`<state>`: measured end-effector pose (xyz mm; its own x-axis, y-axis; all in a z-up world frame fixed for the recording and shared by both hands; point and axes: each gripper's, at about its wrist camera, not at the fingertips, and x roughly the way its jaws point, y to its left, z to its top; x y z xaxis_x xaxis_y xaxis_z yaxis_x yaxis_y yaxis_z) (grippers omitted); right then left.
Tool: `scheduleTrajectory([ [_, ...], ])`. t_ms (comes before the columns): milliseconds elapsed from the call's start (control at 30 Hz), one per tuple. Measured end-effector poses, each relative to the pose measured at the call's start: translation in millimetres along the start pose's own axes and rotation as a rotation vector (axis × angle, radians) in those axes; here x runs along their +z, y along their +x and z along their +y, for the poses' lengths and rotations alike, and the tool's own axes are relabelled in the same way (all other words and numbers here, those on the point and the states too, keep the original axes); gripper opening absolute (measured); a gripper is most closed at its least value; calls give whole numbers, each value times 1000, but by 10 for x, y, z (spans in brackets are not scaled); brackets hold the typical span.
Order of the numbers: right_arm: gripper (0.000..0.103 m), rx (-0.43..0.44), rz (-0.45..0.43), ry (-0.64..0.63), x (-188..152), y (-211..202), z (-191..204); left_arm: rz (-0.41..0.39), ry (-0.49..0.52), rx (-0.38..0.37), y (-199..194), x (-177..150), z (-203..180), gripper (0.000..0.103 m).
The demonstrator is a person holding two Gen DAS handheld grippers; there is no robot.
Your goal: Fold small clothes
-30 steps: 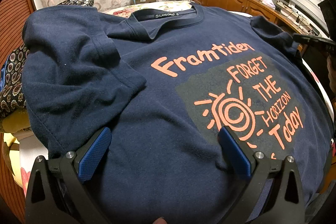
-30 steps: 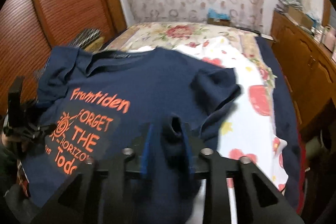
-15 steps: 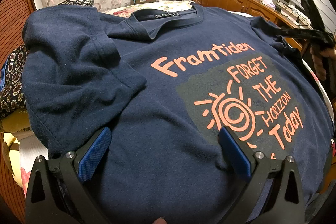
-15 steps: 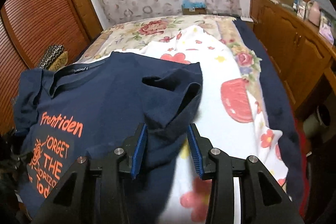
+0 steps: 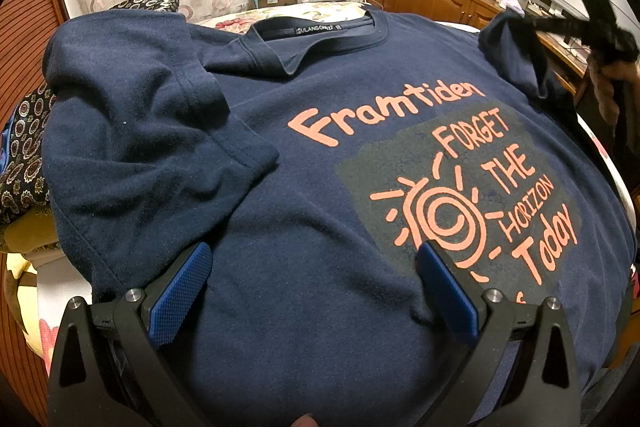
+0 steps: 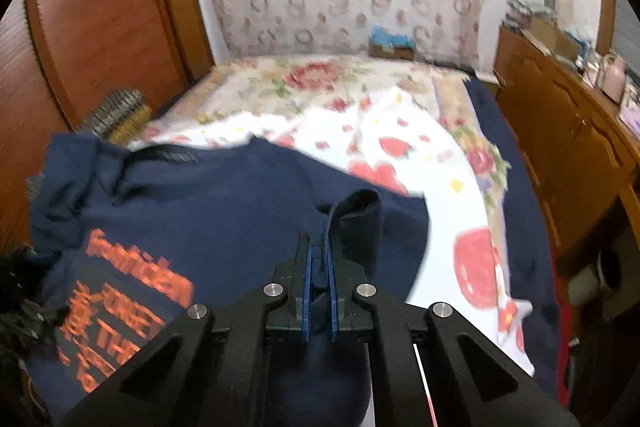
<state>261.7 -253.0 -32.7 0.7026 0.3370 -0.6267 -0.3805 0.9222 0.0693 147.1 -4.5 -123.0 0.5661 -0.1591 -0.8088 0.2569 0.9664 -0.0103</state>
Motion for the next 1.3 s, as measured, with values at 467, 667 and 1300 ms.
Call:
scheduleTrajectory([
  [467, 46, 58, -19, -106, -150, -254, 503, 0, -1, 0, 3, -5, -3, 103],
  [667, 46, 97, 80, -128, -627, -113, 594, 0, -1, 1, 4, -6, -4, 103],
  [1300, 27, 133, 106, -174, -669, -40, 542, -65, -35, 27, -144, 62, 87, 103],
])
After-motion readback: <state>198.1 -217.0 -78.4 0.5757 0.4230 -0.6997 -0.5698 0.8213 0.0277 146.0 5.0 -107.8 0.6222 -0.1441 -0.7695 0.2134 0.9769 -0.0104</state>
